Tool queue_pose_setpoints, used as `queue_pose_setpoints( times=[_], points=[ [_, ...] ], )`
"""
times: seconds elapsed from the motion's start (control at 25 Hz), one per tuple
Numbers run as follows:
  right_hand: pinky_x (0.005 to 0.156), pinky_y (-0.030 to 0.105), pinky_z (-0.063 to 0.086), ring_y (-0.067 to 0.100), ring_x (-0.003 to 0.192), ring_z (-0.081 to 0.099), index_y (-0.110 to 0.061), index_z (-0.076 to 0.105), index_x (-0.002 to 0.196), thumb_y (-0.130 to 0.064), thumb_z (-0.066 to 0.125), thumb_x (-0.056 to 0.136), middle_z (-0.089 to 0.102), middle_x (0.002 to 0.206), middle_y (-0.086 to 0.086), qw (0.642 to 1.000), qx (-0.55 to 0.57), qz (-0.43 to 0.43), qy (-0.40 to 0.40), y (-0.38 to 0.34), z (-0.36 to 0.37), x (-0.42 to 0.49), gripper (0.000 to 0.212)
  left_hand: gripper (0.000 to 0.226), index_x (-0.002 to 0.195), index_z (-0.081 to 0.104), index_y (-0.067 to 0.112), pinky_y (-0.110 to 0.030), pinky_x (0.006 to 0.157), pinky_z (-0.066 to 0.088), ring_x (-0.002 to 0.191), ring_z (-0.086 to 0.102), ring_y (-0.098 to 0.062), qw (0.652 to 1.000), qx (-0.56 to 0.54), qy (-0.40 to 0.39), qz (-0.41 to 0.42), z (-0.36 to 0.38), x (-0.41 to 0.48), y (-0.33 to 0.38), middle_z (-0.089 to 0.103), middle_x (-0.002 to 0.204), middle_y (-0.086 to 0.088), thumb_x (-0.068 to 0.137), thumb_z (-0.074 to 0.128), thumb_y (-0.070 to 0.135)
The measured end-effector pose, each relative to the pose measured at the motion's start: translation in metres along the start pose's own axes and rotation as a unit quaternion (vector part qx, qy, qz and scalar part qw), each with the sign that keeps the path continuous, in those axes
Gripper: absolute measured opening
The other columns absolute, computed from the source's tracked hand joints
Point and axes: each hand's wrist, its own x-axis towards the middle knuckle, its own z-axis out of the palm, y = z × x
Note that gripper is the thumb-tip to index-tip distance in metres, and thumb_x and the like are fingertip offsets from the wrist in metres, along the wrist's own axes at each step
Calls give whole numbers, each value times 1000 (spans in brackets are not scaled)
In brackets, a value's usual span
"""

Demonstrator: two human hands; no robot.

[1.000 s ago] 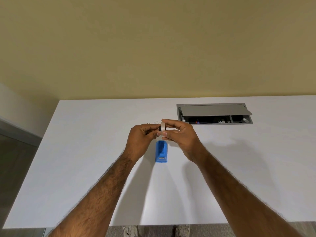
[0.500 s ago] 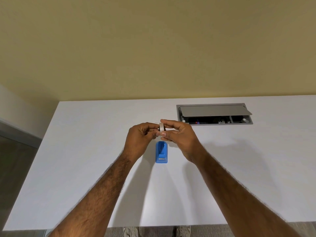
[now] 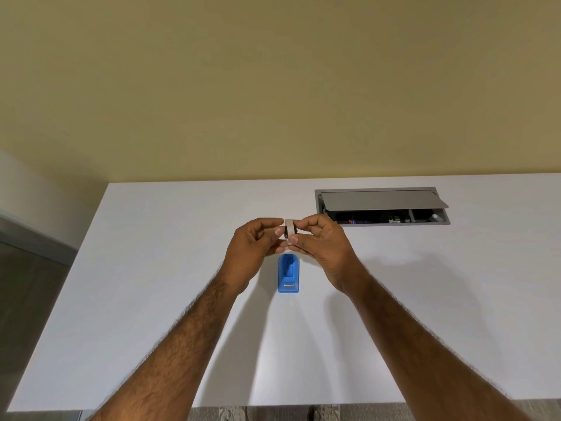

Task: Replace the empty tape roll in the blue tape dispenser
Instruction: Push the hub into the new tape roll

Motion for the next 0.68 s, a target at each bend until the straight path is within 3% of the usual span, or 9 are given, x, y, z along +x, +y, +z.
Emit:
queue_pose_setpoints(
  times=[0.28, 0.68],
  points=[
    [73, 34, 60, 32, 89, 72, 4, 59, 96, -10, 58, 94, 70, 101, 21, 999, 16, -6, 46, 3, 3, 1, 14, 14, 103, 75, 1, -32, 82, 61, 87, 75, -26, 999, 8, 32, -2, 7, -1, 2, 77, 98, -20, 90, 72, 6],
    [70, 30, 60, 30, 85, 73, 1, 65, 99, -7, 63, 90, 71, 99, 20, 998, 10, 4, 62, 0, 2, 1, 12, 18, 105, 75, 2, -38, 90, 61, 95, 76, -31, 999, 24, 24, -2, 11, -1, 7, 78, 100, -15, 87, 75, 5]
  ],
)
